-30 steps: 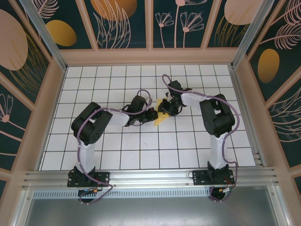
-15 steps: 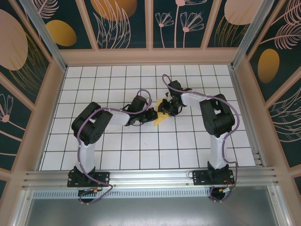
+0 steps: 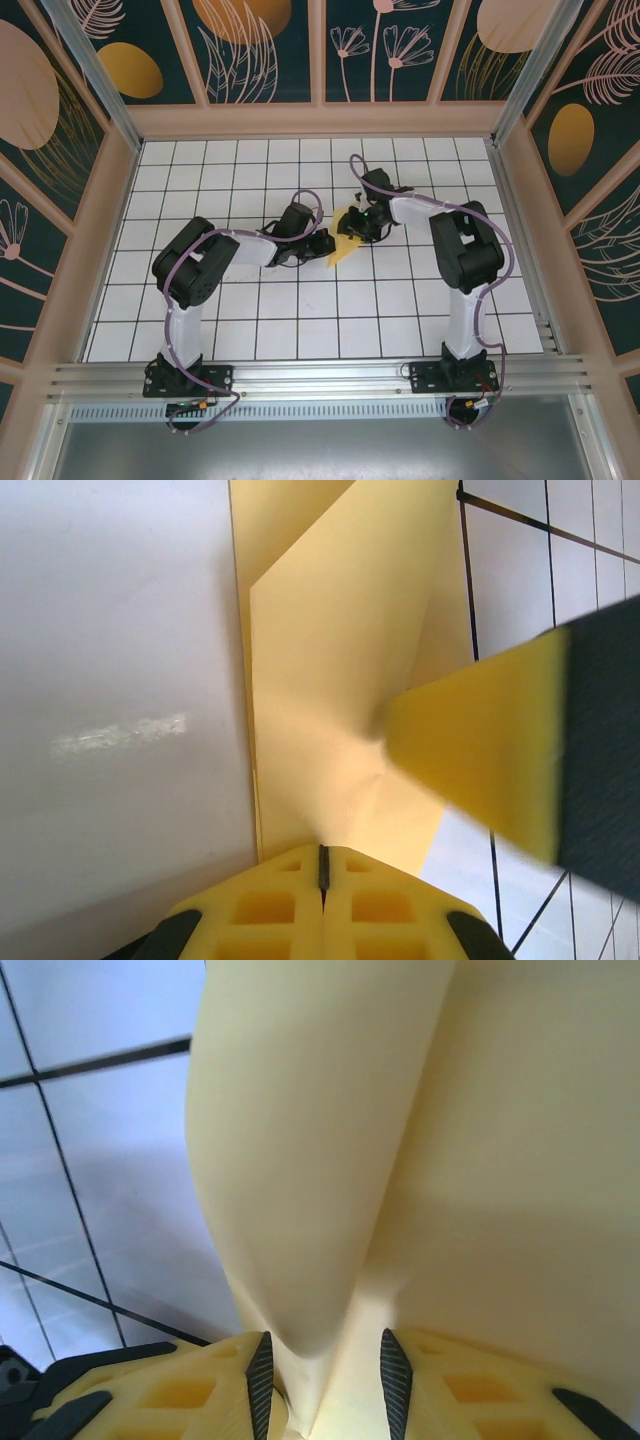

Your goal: Fold a paper plane with a square sheet of paper (pick it up from the middle)

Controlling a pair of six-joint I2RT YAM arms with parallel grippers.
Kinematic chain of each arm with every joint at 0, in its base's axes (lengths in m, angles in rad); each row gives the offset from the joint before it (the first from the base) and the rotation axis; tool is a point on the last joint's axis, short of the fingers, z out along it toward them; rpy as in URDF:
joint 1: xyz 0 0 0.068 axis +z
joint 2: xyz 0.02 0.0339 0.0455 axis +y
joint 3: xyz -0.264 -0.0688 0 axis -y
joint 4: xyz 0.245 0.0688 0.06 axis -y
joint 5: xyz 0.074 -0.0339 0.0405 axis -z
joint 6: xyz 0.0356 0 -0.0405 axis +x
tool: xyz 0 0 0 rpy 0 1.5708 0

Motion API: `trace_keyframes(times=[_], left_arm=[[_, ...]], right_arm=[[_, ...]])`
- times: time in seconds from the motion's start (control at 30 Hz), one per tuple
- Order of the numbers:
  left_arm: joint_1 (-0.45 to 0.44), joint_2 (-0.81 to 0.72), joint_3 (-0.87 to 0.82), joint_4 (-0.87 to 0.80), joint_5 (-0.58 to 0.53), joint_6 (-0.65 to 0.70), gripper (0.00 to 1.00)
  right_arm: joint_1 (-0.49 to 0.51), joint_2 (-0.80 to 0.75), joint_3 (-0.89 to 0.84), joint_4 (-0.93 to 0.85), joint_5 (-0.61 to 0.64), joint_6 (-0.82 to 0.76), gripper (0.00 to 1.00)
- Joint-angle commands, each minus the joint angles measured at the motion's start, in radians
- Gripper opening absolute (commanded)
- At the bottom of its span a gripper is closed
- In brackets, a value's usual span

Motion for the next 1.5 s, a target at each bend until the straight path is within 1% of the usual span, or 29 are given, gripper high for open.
trace_keyframes(times=[0.0, 0.07, 0.1, 0.13, 0.2, 0.27, 0.33, 0.53, 0.67, 0.93, 1.2, 1.37, 1.47], left_arm=[[0.005, 0.025, -0.017, -0.115, -0.07, 0.03, 0.0], [0.006, 0.026, -0.016, -0.117, -0.068, 0.033, 0.0], [0.006, 0.025, -0.016, -0.117, -0.066, 0.034, 0.0], [0.005, 0.026, -0.015, -0.116, -0.064, 0.036, 0.0], [0.006, 0.028, -0.011, -0.123, -0.063, 0.039, 0.0], [0.006, 0.028, -0.008, -0.13, -0.063, 0.041, 0.0], [0.006, 0.025, -0.005, -0.135, -0.066, 0.041, 0.0], [0.005, 0.027, 0.0, -0.15, -0.065, 0.039, 0.0], [0.005, 0.025, 0.0, -0.157, -0.064, 0.038, 0.0], [0.006, 0.03, 0.007, -0.2, -0.065, 0.048, 0.0], [0.005, 0.034, 0.0, -0.207, -0.053, 0.058, 0.0], [0.004, 0.035, 0.002, -0.208, -0.048, 0.064, 0.0], [0.005, 0.036, 0.005, -0.208, -0.046, 0.066, 0.0]], right_arm=[[-0.033, -0.105, -0.052, 0.107, -0.052, -0.034, 0.35], [-0.035, -0.111, -0.074, 0.128, -0.063, -0.051, 0.32], [-0.034, -0.109, -0.085, 0.144, -0.088, -0.063, 0.3], [-0.035, -0.106, -0.097, 0.164, -0.11, -0.065, 0.25], [-0.034, -0.092, -0.108, 0.19, -0.144, -0.07, 0.18], [-0.035, -0.071, -0.108, 0.207, -0.175, -0.072, 0.14], [-0.033, -0.048, -0.102, 0.214, -0.197, -0.077, 0.12], [-0.031, 0.002, -0.095, 0.21, -0.24, -0.108, 0.11], [-0.033, 0.037, -0.086, 0.197, -0.242, -0.125, 0.11], [-0.049, 0.09, -0.073, 0.188, -0.171, -0.135, 0.1], [-0.076, 0.094, -0.031, 0.196, -0.108, -0.139, 0.1], [-0.067, 0.065, -0.045, 0.228, -0.147, -0.145, 0.1], [-0.051, 0.033, -0.086, 0.261, -0.213, -0.162, 0.1]])
